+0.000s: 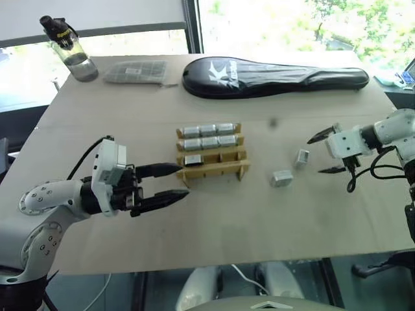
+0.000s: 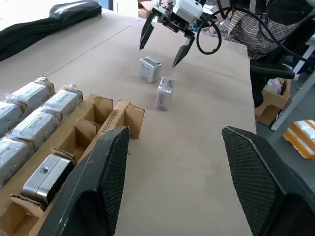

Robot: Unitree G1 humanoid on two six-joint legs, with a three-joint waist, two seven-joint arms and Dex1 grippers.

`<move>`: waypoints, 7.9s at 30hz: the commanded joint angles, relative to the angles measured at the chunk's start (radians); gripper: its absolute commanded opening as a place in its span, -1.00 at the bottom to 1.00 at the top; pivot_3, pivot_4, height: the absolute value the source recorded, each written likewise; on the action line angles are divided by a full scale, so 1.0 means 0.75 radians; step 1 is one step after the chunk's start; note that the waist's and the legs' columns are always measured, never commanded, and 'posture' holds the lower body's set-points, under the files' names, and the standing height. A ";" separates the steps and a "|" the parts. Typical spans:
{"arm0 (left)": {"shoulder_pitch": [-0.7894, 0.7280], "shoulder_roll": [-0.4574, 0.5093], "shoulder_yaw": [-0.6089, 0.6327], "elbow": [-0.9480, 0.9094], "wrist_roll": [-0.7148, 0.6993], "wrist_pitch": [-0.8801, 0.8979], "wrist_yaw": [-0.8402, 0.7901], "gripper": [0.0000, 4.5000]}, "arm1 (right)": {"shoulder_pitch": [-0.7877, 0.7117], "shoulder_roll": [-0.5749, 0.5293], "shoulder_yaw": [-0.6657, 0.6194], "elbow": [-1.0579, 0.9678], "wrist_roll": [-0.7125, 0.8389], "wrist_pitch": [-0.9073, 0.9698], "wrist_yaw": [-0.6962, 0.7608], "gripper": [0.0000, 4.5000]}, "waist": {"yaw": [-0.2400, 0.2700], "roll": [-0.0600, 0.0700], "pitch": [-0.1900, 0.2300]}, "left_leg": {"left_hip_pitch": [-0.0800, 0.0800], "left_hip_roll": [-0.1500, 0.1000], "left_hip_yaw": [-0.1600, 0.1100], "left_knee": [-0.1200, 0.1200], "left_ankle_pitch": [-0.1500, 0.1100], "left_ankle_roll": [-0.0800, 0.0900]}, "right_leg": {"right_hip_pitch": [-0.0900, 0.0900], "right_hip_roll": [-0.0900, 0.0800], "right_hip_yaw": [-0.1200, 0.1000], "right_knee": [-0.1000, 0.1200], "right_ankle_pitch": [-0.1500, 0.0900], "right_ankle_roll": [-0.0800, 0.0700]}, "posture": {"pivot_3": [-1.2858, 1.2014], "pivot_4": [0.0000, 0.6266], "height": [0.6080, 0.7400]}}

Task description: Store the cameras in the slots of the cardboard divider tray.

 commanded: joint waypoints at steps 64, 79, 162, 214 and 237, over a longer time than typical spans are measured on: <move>-0.092 0.104 0.141 0.278 0.097 -0.199 -0.105 0.41 | -0.098 0.353 -0.104 -0.937 0.526 1.873 -0.266 -0.68 | -0.022 0.000 0.000 | -0.022 -0.001 -0.006 0.005 0.000 -0.001 | -0.020 -0.001 -0.005 0.007 0.000 0.000 | 0.03 -0.52 1.00; -0.279 0.181 0.077 0.489 0.169 -0.229 -0.222 0.41 | -0.204 0.641 0.139 -1.059 0.272 2.072 -0.680 -0.68 | -0.052 -0.002 -0.001 | -0.023 -0.005 -0.007 0.004 0.001 0.000 | -0.026 -0.003 -0.009 0.009 0.000 0.000 | 0.03 -0.52 1.00; -0.626 0.168 -0.340 0.747 0.421 -0.368 -0.530 0.41 | 0.648 -0.127 -0.109 -1.730 0.286 1.839 -0.410 0.87 | -0.026 -0.007 -0.005 | -0.022 -0.009 -0.021 0.014 0.002 -0.002 | -0.016 -0.010 -0.031 0.009 0.001 0.000 | 0.03 -0.52 1.00; -0.485 0.238 -0.215 0.652 0.368 -0.358 -0.532 0.41 | 0.030 0.395 0.123 -1.172 0.244 1.763 -0.400 -0.77 | -0.029 -0.006 -0.004 | -0.025 -0.012 -0.030 0.019 0.001 -0.002 | -0.017 -0.011 -0.035 0.010 0.001 0.000 | 0.03 -0.52 1.00; -0.505 0.230 -0.226 0.657 0.370 -0.355 -0.534 0.41 | 0.077 0.442 0.136 -1.197 0.173 1.760 -0.440 -0.77 | -0.031 -0.007 -0.005 | -0.022 -0.012 -0.030 0.019 0.001 -0.002 | -0.015 -0.010 -0.034 0.010 0.001 0.000 | 0.03 -0.52 1.00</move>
